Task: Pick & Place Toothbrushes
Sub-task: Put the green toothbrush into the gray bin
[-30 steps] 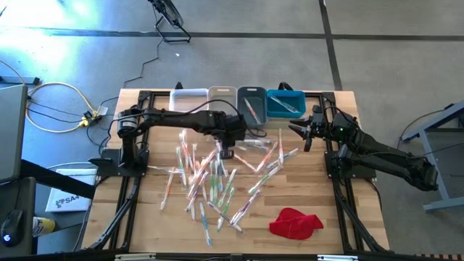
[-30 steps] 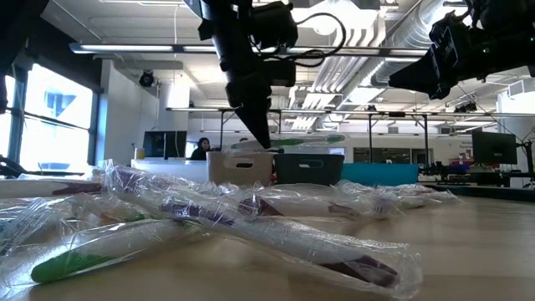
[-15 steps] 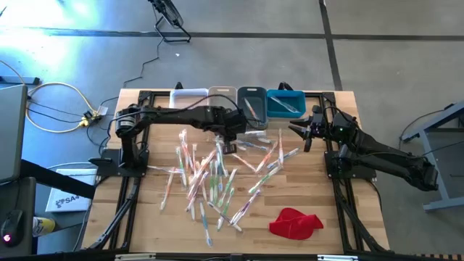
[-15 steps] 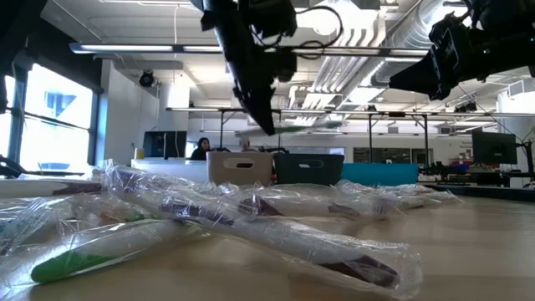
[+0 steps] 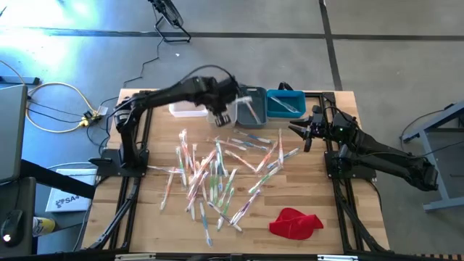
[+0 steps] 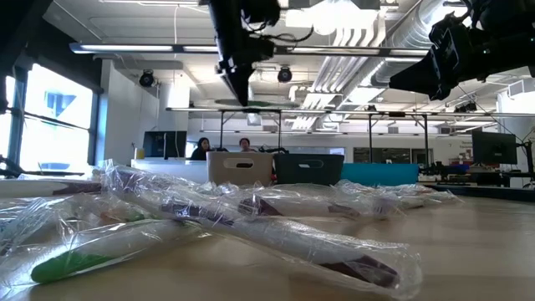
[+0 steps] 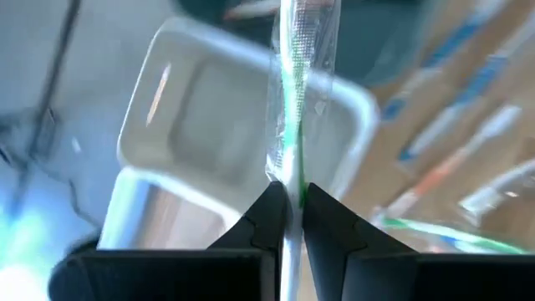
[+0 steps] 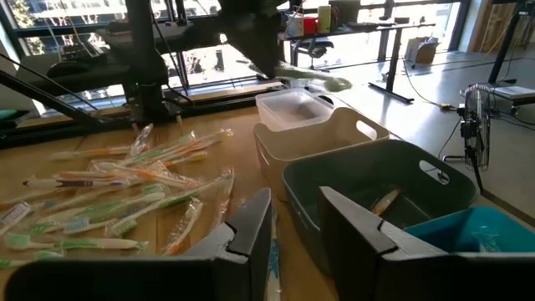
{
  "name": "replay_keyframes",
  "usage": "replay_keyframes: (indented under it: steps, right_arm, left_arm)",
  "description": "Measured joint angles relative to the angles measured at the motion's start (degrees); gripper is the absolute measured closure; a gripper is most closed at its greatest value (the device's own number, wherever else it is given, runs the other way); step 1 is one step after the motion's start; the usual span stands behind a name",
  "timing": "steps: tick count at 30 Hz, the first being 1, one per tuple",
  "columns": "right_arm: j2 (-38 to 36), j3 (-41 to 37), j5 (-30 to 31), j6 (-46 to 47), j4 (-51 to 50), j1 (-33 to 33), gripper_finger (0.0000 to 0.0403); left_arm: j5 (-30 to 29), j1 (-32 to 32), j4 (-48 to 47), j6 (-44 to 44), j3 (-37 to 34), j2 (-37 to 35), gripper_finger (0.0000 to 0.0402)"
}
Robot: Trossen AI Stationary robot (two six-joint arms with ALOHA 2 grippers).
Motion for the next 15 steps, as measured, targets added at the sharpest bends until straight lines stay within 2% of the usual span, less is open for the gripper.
replay_keyframes:
  steps: [5, 8, 11, 15]
  right_arm:
    - [0.0, 0.0, 0.0, 0.0, 0.0, 0.0, 0.031]
    - [0.0, 0.0, 0.0, 0.0, 0.0, 0.0, 0.031]
    - [0.0, 0.0, 0.0, -0.3, 0.0, 0.0, 0.031]
    - [0.0, 0.0, 0.0, -0.4, 0.0, 0.0, 0.031]
  left_arm:
    - [2.2, 7.4, -0.5, -9.1, 0.0, 0.9, 0.0375]
    - [3.9, 10.8, -0.3, -10.9, -0.2, 1.1, 0.0375]
    - [5.3, 12.8, 1.5, -14.5, -0.1, 0.9, 0.0375]
    - [4.2, 13.9, 8.3, -20.5, -0.4, 0.9, 0.0375]
